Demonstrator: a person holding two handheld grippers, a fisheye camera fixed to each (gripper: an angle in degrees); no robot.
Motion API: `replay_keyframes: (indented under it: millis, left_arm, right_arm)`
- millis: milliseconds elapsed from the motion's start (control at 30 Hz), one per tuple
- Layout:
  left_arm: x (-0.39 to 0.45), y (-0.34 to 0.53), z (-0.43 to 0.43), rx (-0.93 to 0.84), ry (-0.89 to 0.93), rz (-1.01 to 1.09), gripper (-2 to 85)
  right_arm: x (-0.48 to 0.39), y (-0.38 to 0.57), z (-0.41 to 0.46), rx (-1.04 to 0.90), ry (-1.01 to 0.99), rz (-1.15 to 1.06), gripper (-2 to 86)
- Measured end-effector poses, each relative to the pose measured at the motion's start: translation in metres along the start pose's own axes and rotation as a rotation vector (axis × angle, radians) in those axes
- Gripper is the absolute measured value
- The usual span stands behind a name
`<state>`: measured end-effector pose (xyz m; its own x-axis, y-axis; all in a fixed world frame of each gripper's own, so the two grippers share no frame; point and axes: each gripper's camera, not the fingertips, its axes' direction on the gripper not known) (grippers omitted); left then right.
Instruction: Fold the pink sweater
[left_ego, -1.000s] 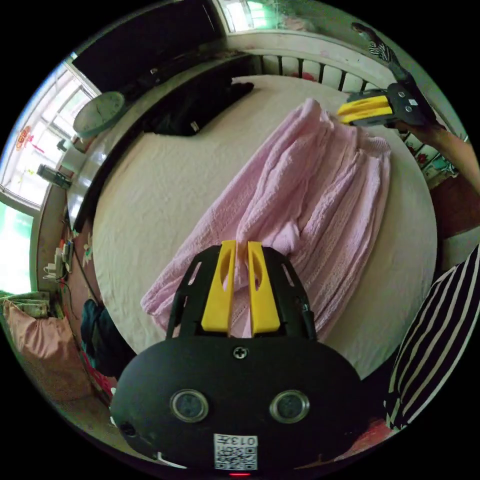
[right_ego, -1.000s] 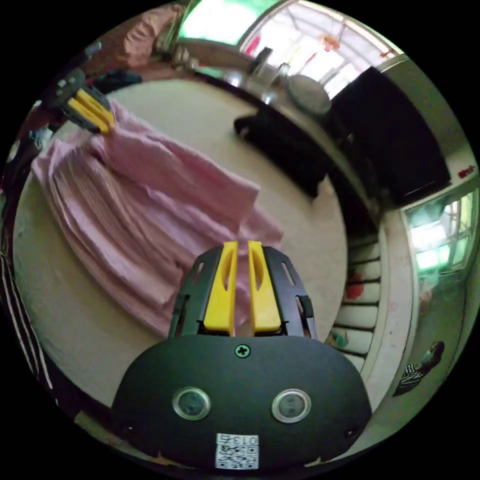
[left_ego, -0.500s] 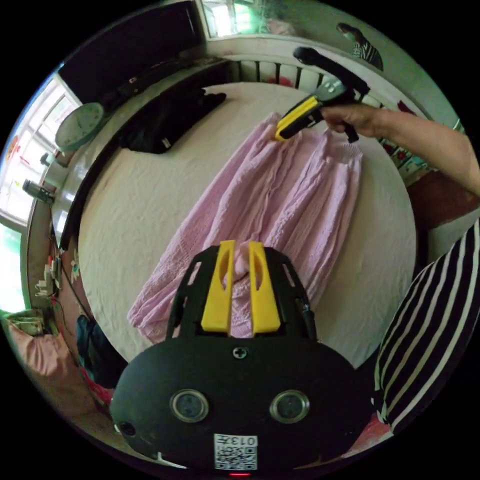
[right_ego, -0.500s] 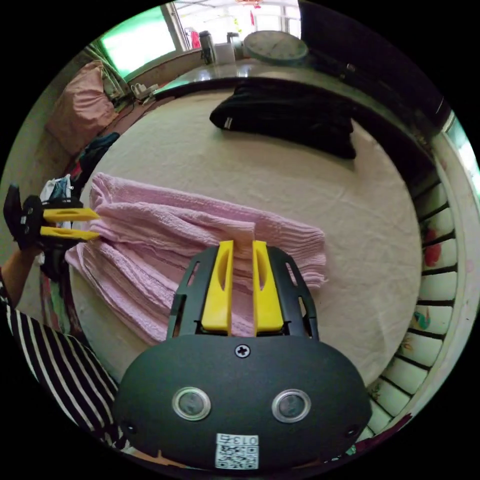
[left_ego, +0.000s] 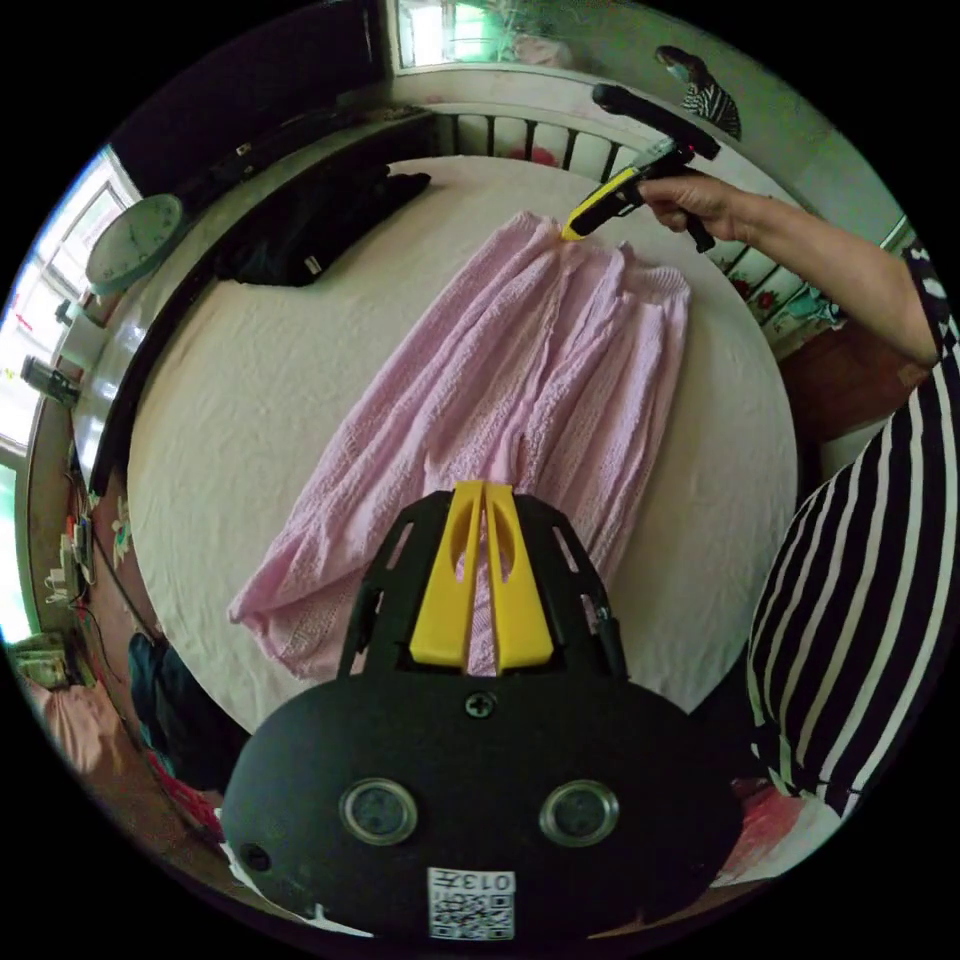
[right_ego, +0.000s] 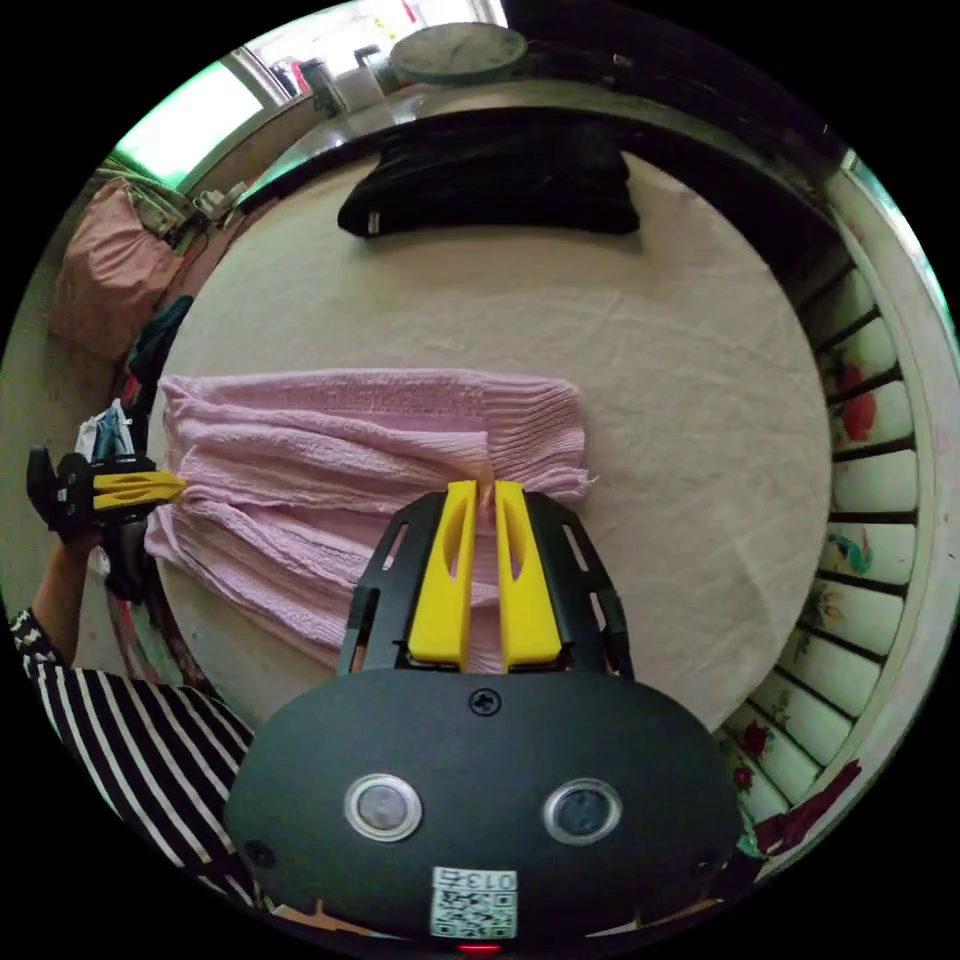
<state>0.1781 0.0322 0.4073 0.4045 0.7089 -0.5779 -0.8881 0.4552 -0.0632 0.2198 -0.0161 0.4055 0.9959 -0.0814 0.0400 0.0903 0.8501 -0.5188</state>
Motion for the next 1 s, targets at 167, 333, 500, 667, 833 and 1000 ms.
replay_keyframes:
  millis: [167, 333, 500, 667, 833, 1000]
  left_arm:
    - [-0.017, 0.001, -0.021, 0.167, -0.08, -0.161, -0.3]
    - [-0.01, -0.024, 0.019, 0.061, -0.084, -0.136, -0.3]
    - [-0.004, -0.013, 0.043, -0.055, -0.156, -0.113, -0.3]
    - [0.001, 0.024, 0.007, 0.064, -0.207, -0.231, -0.3]
    - [-0.003, 0.037, 0.029, -0.029, -0.183, -0.284, -0.3]
    - [-0.003, 0.058, 0.023, -0.029, -0.197, -0.305, -0.1]
  right_arm:
    - [-0.062, -0.003, -0.029, 0.205, 0.228, -0.167, 2.0]
    - [-0.101, -0.045, 0.026, 0.057, 0.062, -0.27, 0.3]
    - [-0.102, -0.063, 0.041, 0.022, 0.025, -0.222, 0.1]
    - [-0.127, -0.051, 0.003, 0.187, 0.093, -0.237, 0.2]
    - [-0.164, -0.056, 0.029, 0.182, 0.061, -0.302, 0.2]
    - [-0.192, -0.075, 0.062, 0.041, 0.129, -0.355, 0.2]
